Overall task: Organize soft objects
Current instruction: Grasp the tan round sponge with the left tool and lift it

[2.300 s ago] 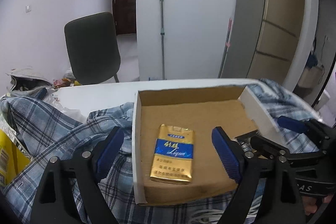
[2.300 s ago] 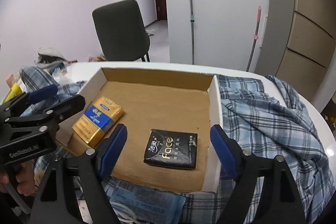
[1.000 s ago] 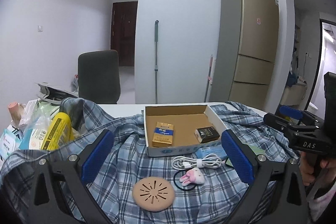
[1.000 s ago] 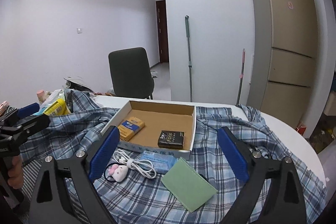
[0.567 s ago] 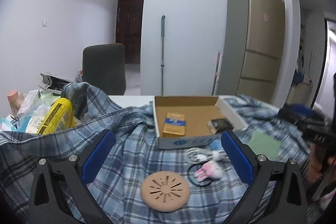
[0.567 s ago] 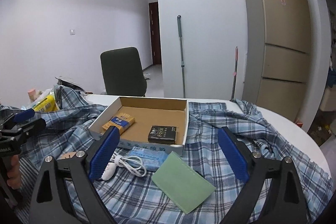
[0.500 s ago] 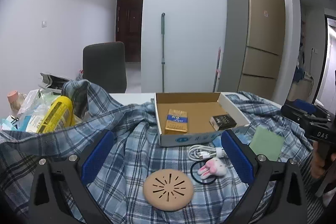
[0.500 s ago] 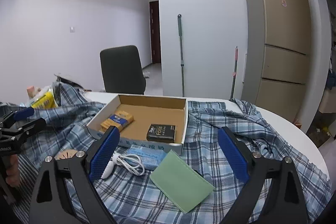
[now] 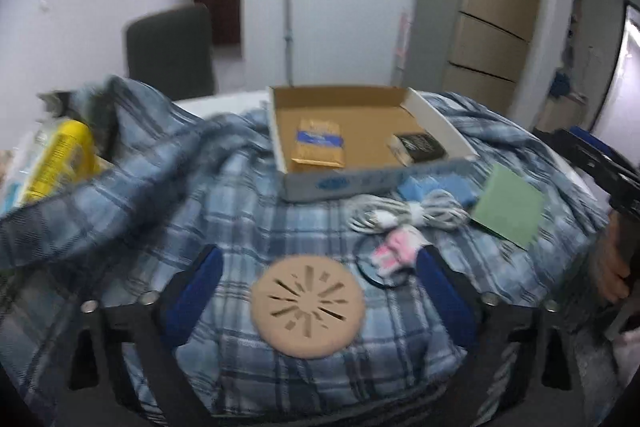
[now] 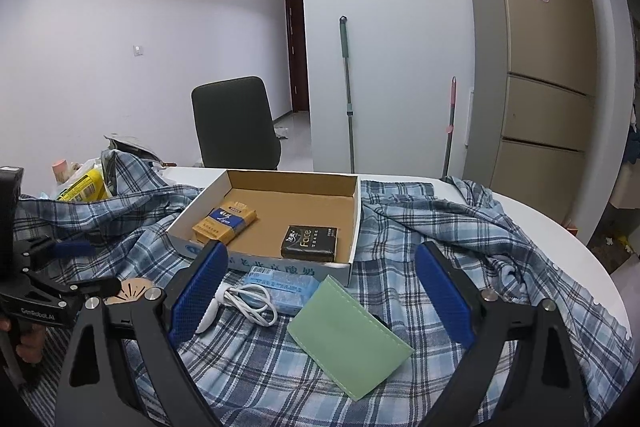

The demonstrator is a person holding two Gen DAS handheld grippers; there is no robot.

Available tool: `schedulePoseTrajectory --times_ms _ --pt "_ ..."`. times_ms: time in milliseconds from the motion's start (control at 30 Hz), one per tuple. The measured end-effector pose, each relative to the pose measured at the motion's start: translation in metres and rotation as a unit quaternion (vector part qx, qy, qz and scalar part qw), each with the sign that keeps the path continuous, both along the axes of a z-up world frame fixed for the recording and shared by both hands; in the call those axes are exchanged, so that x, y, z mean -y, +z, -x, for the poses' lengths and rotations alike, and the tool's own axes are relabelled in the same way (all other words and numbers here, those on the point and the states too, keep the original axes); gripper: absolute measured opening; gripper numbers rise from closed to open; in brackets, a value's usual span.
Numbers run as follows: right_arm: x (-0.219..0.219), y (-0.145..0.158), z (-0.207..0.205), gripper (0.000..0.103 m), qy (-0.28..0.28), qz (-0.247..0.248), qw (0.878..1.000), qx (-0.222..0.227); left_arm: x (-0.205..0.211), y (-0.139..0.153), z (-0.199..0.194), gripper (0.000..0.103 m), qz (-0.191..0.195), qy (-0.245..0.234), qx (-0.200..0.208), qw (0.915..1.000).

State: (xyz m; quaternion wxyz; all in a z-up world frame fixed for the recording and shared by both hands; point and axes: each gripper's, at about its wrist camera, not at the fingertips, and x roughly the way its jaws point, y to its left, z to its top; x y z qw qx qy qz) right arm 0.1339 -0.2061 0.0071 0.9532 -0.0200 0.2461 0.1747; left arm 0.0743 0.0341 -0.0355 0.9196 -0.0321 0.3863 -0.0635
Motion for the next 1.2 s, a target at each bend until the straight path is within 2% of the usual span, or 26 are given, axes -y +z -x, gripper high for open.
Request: schedulePoseTrajectory --times_ms 100,333,500,700,833,967,1200 --pt "0.0 -0.001 -0.001 0.094 -0.001 0.0 1.0 -0.003 -0.001 -0.003 -0.001 0.093 -0.007 0.003 -0.005 1.0" --pt "0.0 -0.007 -0.007 0.094 -0.011 0.009 1.0 -0.021 -0.004 -0.027 -0.016 0.092 -0.016 0.006 -0.068 0.9975" --pt "0.003 -0.016 -0.016 0.094 -0.019 0.012 0.998 -0.051 -0.002 -0.036 -0.02 0.092 -0.022 0.001 -0.092 0.9955" --pt "0.001 -0.017 -0.016 0.094 -0.018 0.017 0.998 -0.054 -0.001 -0.048 -0.025 0.092 -0.024 -0.006 -0.12 0.9925" --pt "0.001 -0.019 -0.016 0.094 -0.018 0.019 0.998 -0.057 -0.004 -0.053 -0.029 0.09 -0.016 -0.007 -0.132 0.9911" --pt "0.001 -0.02 -0.018 0.094 -0.019 0.018 0.998 -0.062 0.0 -0.059 -0.032 0.086 -0.027 -0.007 -0.147 0.9888" --pt "-0.001 -0.021 -0.018 0.094 -0.019 0.021 0.998 -0.064 0.001 -0.055 -0.03 0.082 -0.034 -0.004 -0.129 0.991"
